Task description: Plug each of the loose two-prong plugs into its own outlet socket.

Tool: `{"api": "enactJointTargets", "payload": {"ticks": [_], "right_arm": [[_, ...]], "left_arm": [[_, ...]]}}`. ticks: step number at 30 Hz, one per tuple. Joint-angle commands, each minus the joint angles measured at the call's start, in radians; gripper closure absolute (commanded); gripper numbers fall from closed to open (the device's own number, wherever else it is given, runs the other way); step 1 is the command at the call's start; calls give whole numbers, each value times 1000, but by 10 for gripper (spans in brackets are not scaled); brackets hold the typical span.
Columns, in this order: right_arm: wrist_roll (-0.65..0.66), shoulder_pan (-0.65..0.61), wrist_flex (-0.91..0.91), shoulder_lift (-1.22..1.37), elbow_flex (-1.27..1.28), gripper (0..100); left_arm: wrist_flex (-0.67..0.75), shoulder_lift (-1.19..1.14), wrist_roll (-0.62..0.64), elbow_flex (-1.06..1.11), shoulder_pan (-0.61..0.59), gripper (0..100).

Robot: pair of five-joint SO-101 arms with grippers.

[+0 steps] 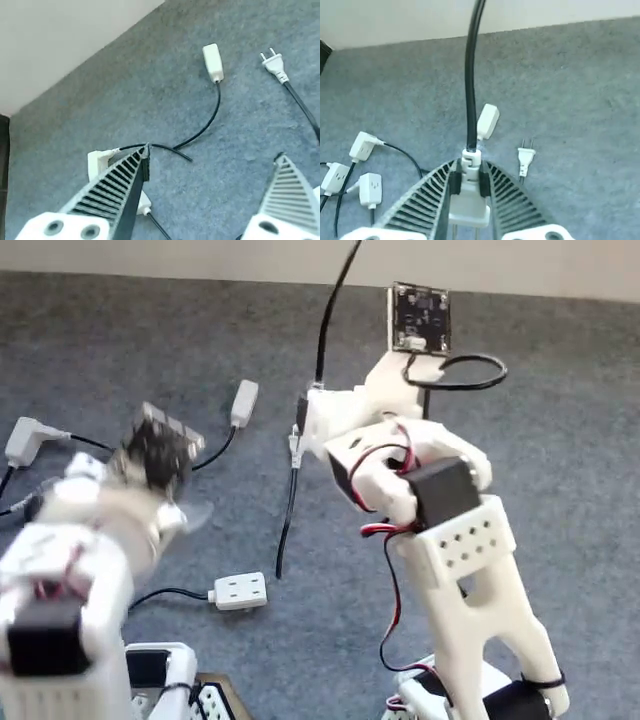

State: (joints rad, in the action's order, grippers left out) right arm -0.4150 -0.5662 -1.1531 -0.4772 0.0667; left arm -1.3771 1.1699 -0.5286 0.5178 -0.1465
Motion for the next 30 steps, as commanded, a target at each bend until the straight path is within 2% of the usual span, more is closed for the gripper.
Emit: {"api": "enactJointTargets", "payload": {"ticks": [1,6,8,12,16,21,26,30], "right_arm": [[-64,-54,91,-13,122,994],[-61,-145,165,-13,252,994],[-20,-162,165,-15,268,994],[0,-170,182,-56,354,994],[37,-185,272,-226,507,994],[40,-223,286,-403,602,994],[40,-282,252,-392,599,994],[40,-282,255,-337,599,994]], "left_arm": [[2,269,66,165,81,638],[78,522,178,386,139,638],[114,601,229,463,142,637],[123,664,341,503,180,632],[130,651,345,507,171,606],[137,651,344,533,173,607],[241,648,342,642,170,607],[256,647,342,661,170,607]]}}
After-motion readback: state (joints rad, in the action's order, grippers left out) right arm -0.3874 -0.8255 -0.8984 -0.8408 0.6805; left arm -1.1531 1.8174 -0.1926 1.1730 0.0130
